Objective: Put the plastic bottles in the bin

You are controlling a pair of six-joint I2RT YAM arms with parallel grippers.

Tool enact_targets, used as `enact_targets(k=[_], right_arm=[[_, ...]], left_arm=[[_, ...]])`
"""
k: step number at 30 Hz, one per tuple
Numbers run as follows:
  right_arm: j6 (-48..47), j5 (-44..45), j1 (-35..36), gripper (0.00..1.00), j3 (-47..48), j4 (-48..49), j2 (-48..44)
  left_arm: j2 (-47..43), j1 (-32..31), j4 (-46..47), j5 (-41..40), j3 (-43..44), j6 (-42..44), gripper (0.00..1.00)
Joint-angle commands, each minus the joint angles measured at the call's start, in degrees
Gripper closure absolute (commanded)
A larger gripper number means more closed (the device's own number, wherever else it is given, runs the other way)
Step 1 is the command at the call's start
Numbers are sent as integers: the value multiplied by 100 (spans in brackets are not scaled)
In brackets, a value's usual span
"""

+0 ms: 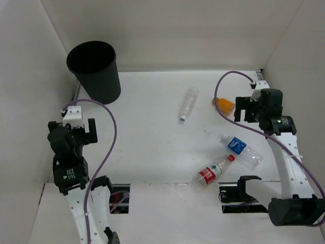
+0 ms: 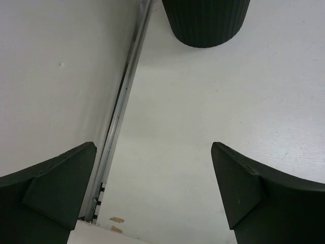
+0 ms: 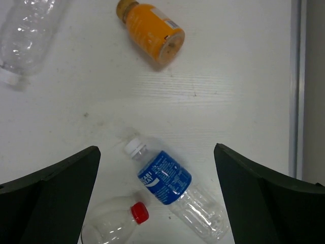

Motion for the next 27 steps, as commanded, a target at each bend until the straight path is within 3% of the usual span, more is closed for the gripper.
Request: enact_targets(k=[1,8,16,27], right_arm=[[-22,72,-229,0,24,217,-497],[-347,168,-361,0,-441,-344,-629],[-489,27,-651,0,-1031,-503,-1086],[-514,-227,-1117,0,-1347,-468,-1446]], left_arm=[[71,154,137,399,114,30,0],[273,593,102,1251,61,65,0],[116,1314,312,1568,-518,30,0],[124,1262,427,1700,-651,-14,0]])
